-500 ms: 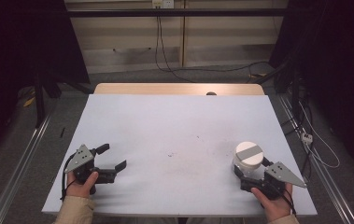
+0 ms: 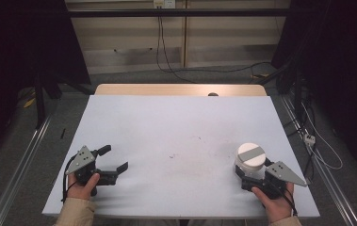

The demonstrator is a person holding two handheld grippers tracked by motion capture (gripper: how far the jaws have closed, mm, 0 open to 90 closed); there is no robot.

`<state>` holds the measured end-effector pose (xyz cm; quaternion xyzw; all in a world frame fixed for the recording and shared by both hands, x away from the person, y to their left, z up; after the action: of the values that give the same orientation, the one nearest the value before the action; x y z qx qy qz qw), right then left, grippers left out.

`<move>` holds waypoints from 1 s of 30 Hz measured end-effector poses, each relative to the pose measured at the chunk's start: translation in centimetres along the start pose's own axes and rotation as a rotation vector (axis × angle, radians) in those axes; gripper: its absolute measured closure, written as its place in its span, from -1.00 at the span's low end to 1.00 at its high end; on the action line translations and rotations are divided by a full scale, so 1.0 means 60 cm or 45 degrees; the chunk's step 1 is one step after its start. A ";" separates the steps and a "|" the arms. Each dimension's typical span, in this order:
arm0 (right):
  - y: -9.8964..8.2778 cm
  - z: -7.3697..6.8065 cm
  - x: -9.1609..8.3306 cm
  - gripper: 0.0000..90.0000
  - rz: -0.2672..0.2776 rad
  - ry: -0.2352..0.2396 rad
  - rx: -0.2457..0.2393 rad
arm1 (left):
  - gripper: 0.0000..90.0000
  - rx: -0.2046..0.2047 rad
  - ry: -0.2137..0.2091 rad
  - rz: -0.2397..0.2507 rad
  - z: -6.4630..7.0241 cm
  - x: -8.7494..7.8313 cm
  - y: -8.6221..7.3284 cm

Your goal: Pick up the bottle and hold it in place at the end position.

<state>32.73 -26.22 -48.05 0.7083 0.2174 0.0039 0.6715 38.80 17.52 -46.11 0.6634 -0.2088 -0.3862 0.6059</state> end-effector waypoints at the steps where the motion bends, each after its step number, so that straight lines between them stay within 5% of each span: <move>1: 0.000 0.000 0.000 -0.89 0.000 0.000 0.000 | -0.90 0.000 0.000 0.000 0.000 0.000 0.000; 16: -0.001 0.001 0.022 -0.79 -0.067 -0.026 -0.005 | -0.90 0.012 -0.003 -0.016 0.000 0.001 -0.002; 30: 0.006 0.000 0.026 -0.60 -0.037 -0.019 -0.040 | -0.90 0.005 0.000 -0.006 -0.001 0.001 -0.001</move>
<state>34.25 -25.75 -48.19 0.6945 0.2226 -0.0075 0.6842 38.86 17.50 -46.17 0.6651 -0.2080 -0.3874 0.6036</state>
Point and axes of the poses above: each handheld gripper's, and its own axes: x roughly forward along the jaws, y roughly out of its top, z roughly to its right, the point moved 8 cm from there along x, roughly forward along the jaws, and after that the axes turned 3 degrees about x, right-handed, at the moved point
